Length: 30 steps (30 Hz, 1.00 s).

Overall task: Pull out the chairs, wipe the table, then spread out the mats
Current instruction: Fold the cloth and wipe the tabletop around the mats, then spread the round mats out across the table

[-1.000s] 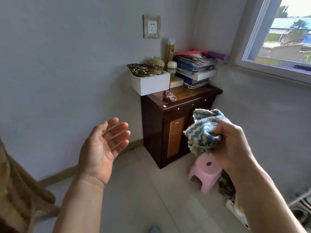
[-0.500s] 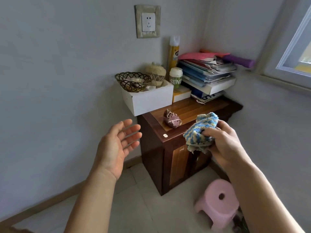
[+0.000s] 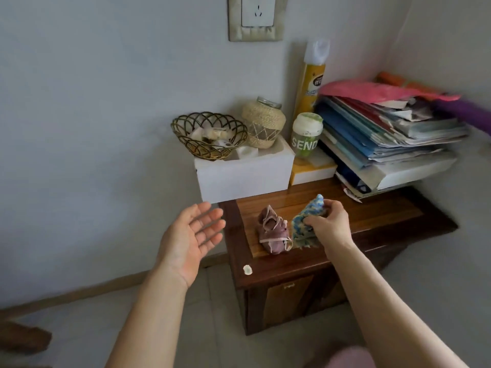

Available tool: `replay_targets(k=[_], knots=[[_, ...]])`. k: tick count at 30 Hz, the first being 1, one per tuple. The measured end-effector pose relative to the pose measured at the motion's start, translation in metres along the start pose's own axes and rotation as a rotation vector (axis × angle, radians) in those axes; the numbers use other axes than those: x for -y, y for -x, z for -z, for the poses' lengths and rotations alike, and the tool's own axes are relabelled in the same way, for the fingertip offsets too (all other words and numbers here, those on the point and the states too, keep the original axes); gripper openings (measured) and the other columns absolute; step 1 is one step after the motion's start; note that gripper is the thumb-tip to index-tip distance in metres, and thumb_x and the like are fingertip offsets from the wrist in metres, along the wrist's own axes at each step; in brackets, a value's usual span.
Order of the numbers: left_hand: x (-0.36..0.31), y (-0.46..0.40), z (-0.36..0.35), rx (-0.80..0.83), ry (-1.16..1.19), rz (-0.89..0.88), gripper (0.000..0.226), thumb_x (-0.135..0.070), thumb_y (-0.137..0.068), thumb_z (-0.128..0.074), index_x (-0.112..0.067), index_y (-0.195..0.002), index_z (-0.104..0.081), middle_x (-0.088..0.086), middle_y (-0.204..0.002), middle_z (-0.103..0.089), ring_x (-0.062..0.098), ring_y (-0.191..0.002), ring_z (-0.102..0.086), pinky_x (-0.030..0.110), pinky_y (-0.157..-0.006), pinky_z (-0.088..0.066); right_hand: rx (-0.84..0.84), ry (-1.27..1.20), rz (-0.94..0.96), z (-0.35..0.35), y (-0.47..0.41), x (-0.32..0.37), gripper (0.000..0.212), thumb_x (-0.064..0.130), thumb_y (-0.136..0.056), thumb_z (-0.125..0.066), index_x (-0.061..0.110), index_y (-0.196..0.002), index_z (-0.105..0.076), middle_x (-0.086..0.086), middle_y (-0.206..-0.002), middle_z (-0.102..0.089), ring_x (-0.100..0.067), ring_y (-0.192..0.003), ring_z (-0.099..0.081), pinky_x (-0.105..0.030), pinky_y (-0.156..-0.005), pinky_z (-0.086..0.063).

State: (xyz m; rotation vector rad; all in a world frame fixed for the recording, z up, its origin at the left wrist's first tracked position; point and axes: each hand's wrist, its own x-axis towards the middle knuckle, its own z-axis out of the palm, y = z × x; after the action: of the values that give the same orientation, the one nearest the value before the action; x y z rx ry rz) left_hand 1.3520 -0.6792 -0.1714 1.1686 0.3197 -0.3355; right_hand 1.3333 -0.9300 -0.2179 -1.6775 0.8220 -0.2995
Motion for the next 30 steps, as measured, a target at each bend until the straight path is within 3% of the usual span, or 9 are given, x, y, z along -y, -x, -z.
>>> replay_targets(k=[3, 8, 11, 14, 17, 19, 22, 26, 30], knots=[[0.008, -0.024, -0.031, -0.066, 0.009, 0.05, 0.025, -0.028, -0.098, -0.045, -0.015, -0.11, -0.063, 0.007, -0.104, -0.073, 0.022, -0.092, -0.069, 0.036, -0.081, -0.052, 0.09, 0.208, 0.014, -0.013, -0.044, -0.007, 0.058, 0.007, -0.083, -0.071, 0.017, -0.134, -0.045, -0.008, -0.124, -0.059, -0.025, -0.106, -0.061, -0.043, -0.086, -0.057], [0.025, -0.045, -0.055, -0.139, 0.007, 0.074, 0.029, -0.03, -0.098, -0.048, -0.013, -0.115, -0.064, 0.007, -0.104, -0.075, 0.023, -0.095, -0.071, 0.038, -0.083, -0.054, 0.339, 0.428, 0.003, -0.034, -0.08, -0.022, 0.061, 0.018, -0.088, -0.07, 0.016, -0.141, -0.04, -0.008, -0.126, -0.057, -0.026, -0.113, -0.057, -0.034, -0.085, -0.052], [0.029, -0.047, -0.056, -0.168, 0.018, 0.071, 0.029, -0.03, -0.099, -0.048, -0.013, -0.115, -0.064, 0.007, -0.103, -0.075, 0.023, -0.096, -0.071, 0.039, -0.084, -0.054, 0.543, 0.616, -0.015, -0.041, -0.089, -0.031, 0.075, 0.039, -0.09, -0.063, 0.021, -0.151, -0.025, -0.01, -0.143, -0.045, -0.033, -0.13, -0.041, -0.048, -0.107, -0.039], [0.029, -0.045, -0.05, -0.206, 0.047, 0.056, 0.027, -0.029, -0.099, -0.047, -0.014, -0.112, -0.065, 0.007, -0.103, -0.074, 0.023, -0.095, -0.07, 0.038, -0.084, -0.053, 0.455, 0.756, 0.094, -0.046, -0.086, -0.025, 0.069, 0.04, -0.096, -0.052, 0.019, -0.153, -0.019, -0.01, -0.154, -0.029, -0.034, -0.141, -0.018, -0.052, -0.114, -0.024], [0.024, -0.035, -0.039, -0.226, 0.093, 0.027, 0.027, -0.029, -0.1, -0.044, -0.014, -0.112, -0.064, 0.007, -0.105, -0.074, 0.023, -0.096, -0.069, 0.038, -0.083, -0.052, 0.364, 0.641, 0.262, -0.05, -0.069, -0.003, 0.064, 0.037, -0.097, -0.05, 0.017, -0.152, -0.025, -0.009, -0.157, -0.027, -0.031, -0.146, -0.01, -0.052, -0.114, -0.021], [0.017, -0.026, -0.027, -0.239, 0.156, -0.002, 0.028, -0.029, -0.101, -0.042, -0.014, -0.111, -0.063, 0.007, -0.105, -0.073, 0.022, -0.097, -0.068, 0.037, -0.085, -0.051, 0.414, 0.509, 0.31, -0.053, -0.055, 0.018, 0.053, 0.034, -0.096, -0.051, 0.017, -0.145, -0.04, -0.008, -0.146, -0.043, -0.028, -0.14, -0.028, -0.043, -0.107, -0.036], [0.002, -0.007, 0.001, -0.266, 0.22, -0.065, 0.029, -0.031, -0.101, -0.04, -0.017, -0.109, -0.064, 0.005, -0.105, -0.073, 0.02, -0.096, -0.068, 0.037, -0.082, -0.051, 0.532, 0.234, 0.264, -0.059, -0.023, 0.05, 0.035, 0.028, -0.097, -0.054, 0.018, -0.13, -0.056, 0.003, -0.125, -0.059, -0.014, -0.107, -0.056, -0.023, -0.077, -0.052], [-0.02, 0.029, 0.045, -0.305, 0.286, -0.162, 0.026, -0.032, -0.099, -0.04, -0.019, -0.103, -0.063, 0.003, -0.101, -0.071, 0.019, -0.095, -0.066, 0.035, -0.087, -0.049, 0.656, 0.029, 0.224, -0.074, 0.028, 0.079, 0.019, 0.021, -0.098, -0.054, 0.019, -0.114, -0.065, -0.002, -0.108, -0.068, -0.015, -0.088, -0.069, -0.032, -0.078, -0.056], [-0.037, 0.074, 0.092, -0.343, 0.299, -0.241, 0.028, -0.033, -0.099, -0.038, -0.02, -0.101, -0.063, 0.002, -0.1, -0.071, 0.018, -0.094, -0.066, 0.034, -0.087, -0.048, 0.748, -0.074, 0.238, -0.095, 0.083, 0.1, 0.018, 0.021, -0.1, -0.053, 0.017, -0.111, -0.066, -0.005, -0.103, -0.072, -0.022, -0.089, -0.072, -0.035, -0.078, -0.056]])
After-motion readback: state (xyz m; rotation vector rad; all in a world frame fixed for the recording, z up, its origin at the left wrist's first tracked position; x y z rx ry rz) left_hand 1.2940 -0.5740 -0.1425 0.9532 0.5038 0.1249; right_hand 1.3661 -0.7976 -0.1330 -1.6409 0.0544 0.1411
